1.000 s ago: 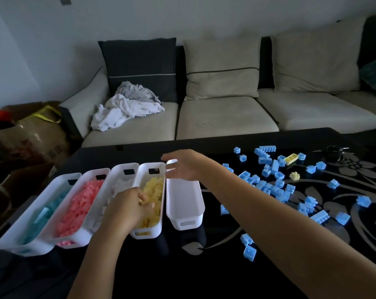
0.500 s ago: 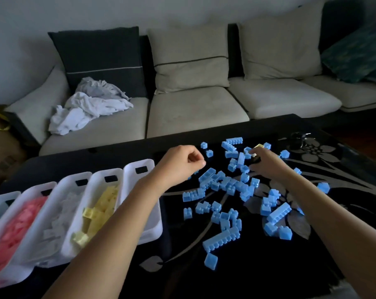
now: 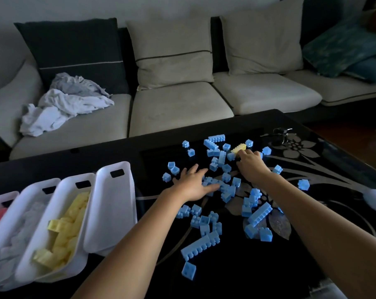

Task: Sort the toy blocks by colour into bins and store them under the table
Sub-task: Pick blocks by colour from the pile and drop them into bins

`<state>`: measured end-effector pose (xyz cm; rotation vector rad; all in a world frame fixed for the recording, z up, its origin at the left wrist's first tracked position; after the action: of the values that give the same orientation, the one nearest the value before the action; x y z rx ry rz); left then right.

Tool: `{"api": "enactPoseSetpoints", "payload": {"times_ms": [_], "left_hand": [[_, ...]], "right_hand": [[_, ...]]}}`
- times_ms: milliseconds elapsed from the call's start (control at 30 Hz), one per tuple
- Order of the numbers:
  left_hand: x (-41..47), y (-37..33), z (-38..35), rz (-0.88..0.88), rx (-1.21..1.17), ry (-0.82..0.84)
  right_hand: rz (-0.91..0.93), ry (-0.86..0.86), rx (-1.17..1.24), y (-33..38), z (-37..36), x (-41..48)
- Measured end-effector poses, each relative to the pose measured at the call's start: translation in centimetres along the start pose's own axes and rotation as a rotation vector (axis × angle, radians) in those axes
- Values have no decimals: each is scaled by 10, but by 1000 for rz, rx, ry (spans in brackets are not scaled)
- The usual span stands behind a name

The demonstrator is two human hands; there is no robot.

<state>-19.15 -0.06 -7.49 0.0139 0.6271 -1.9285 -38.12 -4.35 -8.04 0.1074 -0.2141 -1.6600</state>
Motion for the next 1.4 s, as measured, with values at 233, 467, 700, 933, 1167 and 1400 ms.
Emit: {"api": "enactPoseSetpoints", "payload": {"times_ms": [233, 467, 700, 933, 1167, 1400], "left_hand": [[-9, 7, 4, -18, 30, -41], [-43, 9, 11, 30, 186, -137], [-88, 20, 1, -54, 71, -124], [-118, 17, 19, -210, 117, -454], [-179, 66, 27, -109, 192, -749], [-247, 127, 49, 176, -35, -910]], "right_hand": [[-120, -17, 243, -8, 8, -20], [-40, 201, -32, 9, 14, -2], [-119, 177, -50, 10, 17, 10], [-108, 116, 160, 2, 21, -22], [31, 5, 529, 52, 78, -49], [351, 669, 987, 205, 72, -100]]}}
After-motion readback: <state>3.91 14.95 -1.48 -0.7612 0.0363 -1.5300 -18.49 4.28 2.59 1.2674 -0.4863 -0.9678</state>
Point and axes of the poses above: each hand's wrist, its own x-axis towards the middle knuckle, its own z-axis out of the back of the hand, y = z × x, the point moved 5 cm from there along x, towards the middle knuckle, and after that the axes turned 8 degrees about -z, right-handed, at the moved point
